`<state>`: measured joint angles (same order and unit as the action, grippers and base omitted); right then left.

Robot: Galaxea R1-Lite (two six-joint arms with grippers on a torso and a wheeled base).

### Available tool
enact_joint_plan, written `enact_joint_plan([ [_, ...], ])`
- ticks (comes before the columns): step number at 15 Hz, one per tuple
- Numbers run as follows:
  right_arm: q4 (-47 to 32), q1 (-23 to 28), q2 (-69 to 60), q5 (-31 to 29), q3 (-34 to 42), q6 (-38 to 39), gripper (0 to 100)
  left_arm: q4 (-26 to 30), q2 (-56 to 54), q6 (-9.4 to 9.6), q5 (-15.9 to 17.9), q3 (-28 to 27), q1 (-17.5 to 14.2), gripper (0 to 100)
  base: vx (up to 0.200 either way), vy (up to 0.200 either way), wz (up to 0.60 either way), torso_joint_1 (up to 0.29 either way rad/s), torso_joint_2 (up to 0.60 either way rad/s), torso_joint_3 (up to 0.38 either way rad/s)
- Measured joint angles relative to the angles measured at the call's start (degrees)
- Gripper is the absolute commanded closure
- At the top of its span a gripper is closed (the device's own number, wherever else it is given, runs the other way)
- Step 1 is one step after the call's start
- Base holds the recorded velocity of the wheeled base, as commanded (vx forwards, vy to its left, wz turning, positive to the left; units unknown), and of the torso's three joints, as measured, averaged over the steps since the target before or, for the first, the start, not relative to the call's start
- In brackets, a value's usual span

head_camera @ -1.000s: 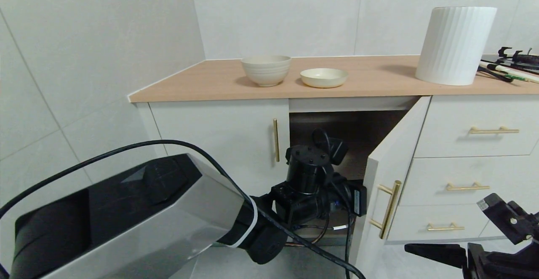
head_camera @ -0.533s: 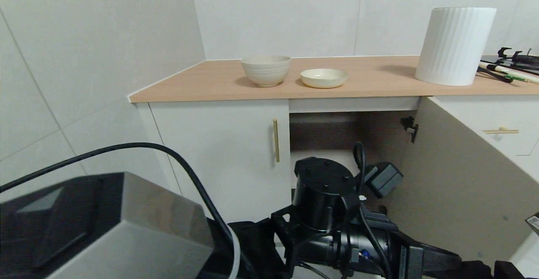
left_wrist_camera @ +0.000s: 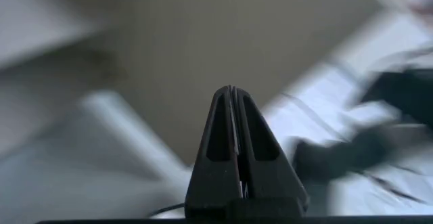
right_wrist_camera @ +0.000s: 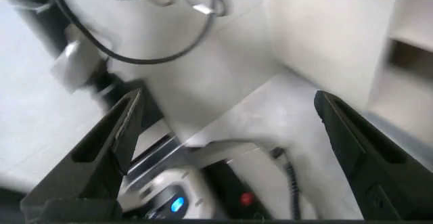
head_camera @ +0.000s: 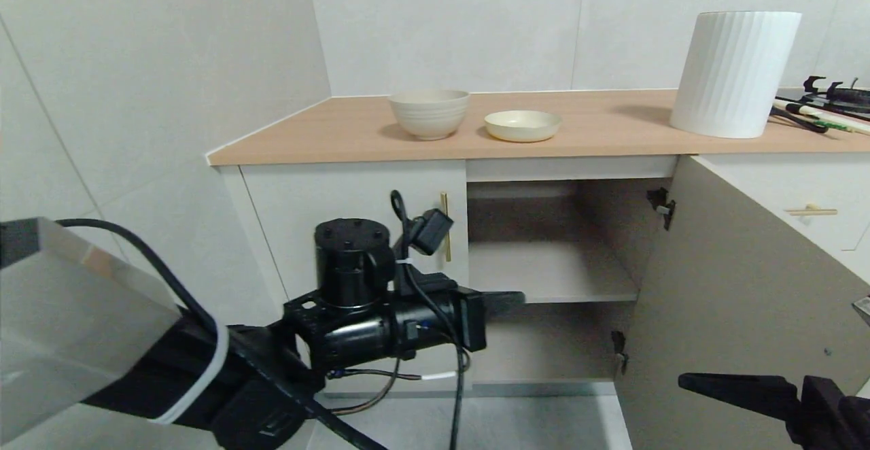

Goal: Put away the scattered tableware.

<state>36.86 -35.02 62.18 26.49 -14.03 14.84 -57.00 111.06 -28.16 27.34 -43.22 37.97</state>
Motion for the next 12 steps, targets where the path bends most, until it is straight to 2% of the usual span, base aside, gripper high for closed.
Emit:
enact_joint_plan([
  [2,-5.1,0.2,1.6,-0.2,-3.8,0.0,0,0.5,-4.5,2.35,-1.0,5.4,-5.5,100,0.0,0.0,0.0,0.0,0.0,0.0],
  [4,-12.6,-0.5,2.8,-0.3,-9.3,0.0,0,2.9,-9.7,2.93,-1.3,9.2,-10.4,100,0.0,0.0,0.0,0.0,0.0,0.0],
  [5,-15.0,-0.8,4.0,-0.4,-12.3,-0.1,0,5.9,-12.6,3.18,-1.3,10.4,-12.8,0,0.0,0.0,0.0,0.0,0.0,0.0],
  [7,-16.5,-1.0,7.2,-0.5,-16.4,-0.2,0,13.0,-17.8,4.05,-1.4,11.4,-16.6,0,0.0,0.0,0.0,0.0,0.0,0.0],
  [10,-17.0,-0.5,14.3,-2.6,-23.0,-3.0,0,27.6,-26.3,8.62,-1.4,9.5,-23.6,0,0.0,0.0,0.0,0.0,0.0,0.0],
  [12,-17.2,1.6,19.3,-4.2,-28.9,-3.9,0,36.5,-31.4,9.67,-1.4,6.3,-26.5,0,0.0,0.0,0.0,0.0,0.0,0.0],
])
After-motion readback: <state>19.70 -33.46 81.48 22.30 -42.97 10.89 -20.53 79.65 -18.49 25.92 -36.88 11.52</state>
